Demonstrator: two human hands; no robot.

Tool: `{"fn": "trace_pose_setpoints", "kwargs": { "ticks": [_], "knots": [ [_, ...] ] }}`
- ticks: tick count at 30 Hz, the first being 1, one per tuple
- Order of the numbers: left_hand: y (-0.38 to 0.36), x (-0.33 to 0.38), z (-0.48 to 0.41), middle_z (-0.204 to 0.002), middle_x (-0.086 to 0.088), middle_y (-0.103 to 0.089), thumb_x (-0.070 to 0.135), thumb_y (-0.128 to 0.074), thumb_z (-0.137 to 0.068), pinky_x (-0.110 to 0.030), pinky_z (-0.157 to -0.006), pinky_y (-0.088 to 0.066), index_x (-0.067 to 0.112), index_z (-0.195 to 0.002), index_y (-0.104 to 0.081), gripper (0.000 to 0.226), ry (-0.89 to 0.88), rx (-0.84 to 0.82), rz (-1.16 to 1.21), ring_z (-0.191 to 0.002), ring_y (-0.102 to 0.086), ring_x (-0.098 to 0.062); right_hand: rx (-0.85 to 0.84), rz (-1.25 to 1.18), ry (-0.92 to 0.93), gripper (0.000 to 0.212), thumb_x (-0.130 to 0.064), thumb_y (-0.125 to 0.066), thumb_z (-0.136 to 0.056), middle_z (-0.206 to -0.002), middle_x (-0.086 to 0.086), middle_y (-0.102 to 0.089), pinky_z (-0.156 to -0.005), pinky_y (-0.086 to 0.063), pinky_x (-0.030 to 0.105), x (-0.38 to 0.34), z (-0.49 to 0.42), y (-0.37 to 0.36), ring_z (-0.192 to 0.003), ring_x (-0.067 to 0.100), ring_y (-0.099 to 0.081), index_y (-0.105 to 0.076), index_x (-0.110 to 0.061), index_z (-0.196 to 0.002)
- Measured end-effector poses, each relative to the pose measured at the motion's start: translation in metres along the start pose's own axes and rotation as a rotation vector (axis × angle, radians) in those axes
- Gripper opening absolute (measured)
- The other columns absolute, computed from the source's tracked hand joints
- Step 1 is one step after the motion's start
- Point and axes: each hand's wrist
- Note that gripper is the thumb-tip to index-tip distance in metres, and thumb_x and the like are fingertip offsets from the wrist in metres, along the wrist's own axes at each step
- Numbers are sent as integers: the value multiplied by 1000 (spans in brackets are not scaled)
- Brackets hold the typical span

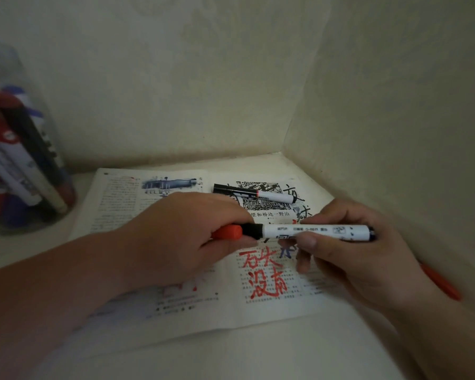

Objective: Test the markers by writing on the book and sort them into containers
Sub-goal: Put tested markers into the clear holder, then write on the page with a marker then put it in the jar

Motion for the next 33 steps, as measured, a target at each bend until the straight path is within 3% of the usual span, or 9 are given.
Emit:
{"fn": "trace_pose_setpoints", "kwargs": {
  "ticks": [4, 7, 10, 14, 16, 21, 24, 26, 33],
  "knots": [
    [4, -3, -1, -89, 21, -61, 57, -50, -96, -17, -68, -44, 36, -107, -65, 29, 23, 50, 19, -82, -59, 0, 83, 295, 114, 23, -18, -85, -58, -73, 2, -77, -53, -48, 13, -8, 2, -3, -57, 7, -66, -83, -23, -81],
    [5, 0, -1, -86, 18, -59, 56, -47, -98, -21, -67, -44, 32, -101, -63, 29, -4, 40, -9, -79, -57, -2, 152, 376, 277, 33, -27, -90, -64, -69, -6, -70, -53, -45, 13, -2, 3, 2, -55, 5, -59, -80, -34, -95],
    [3, 1, 3, -87, 16, -59, 55, -42, -100, -26, -66, -45, 30, -101, -63, 33, -14, 1, -31, -79, -55, -2, 161, 500, 370, 29, -37, -86, -66, -67, -2, -64, -48, -40, 21, 5, 3, 12, -50, 14, -50, -78, -27, -92],
    [3, -3, 5, -89, 17, -62, 59, -40, -99, -18, -67, -43, 31, -104, -65, 37, -14, -23, -14, -80, -54, 1, 15, 798, 508, 17, -26, -81, -81, -75, -19, -65, -56, -41, 18, 6, 2, 6, -58, 4, -56, -79, -14, -92],
    [4, -3, 4, -89, 17, -64, 61, -40, -99, -14, -69, -42, 30, -105, -66, 41, -21, -29, 17, -80, -55, 1, 6, 882, 548, 16, -26, -78, -85, -74, -16, -64, -57, -43, 19, 6, 3, 4, -61, 3, -58, -78, -15, -95],
    [9, 1, 3, -78, 18, -57, 52, -48, -100, -12, -65, -35, 26, -90, -63, 31, -67, 11, 7, -73, -49, 3, 17, 777, 430, 14, -37, -72, -87, -78, -4, -73, -56, -48, 22, 0, 8, -9, -65, 6, -67, -75, -24, -94],
    [8, -1, 2, -75, 16, -52, 49, -47, -101, -18, -63, -36, 23, -85, -62, 34, -91, 20, -51, -70, -48, 0, 48, 475, 65, 16, -36, -77, -78, -60, -8, -69, -50, -39, 13, -8, 4, -15, -53, -3, -57, -79, -21, -74],
    [5, -6, 2, -76, 15, -54, 52, -44, -101, -18, -63, -35, 24, -87, -64, 37, -102, 3, -78, -71, -49, -2, 23, 402, -96, 14, -29, -74, -77, -49, -14, -60, -48, -34, 7, -8, 3, -16, -45, -5, -49, -80, -17, -74],
    [-6, -11, -7, -100, 28, -58, 76, -39, -90, -13, -71, -44, 45, -121, -60, 49, -43, 0, -90, -92, -55, 7, -78, 894, 16, 20, -36, -77, -86, -68, -9, -63, -59, -41, 23, -10, 9, 0, -64, 7, -55, -73, -19, -76]
  ]
}}
Point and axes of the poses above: each hand's wrist, its own z-axis away from the middle knuckle, its own y-axis out of the back of the hand, x = y × z
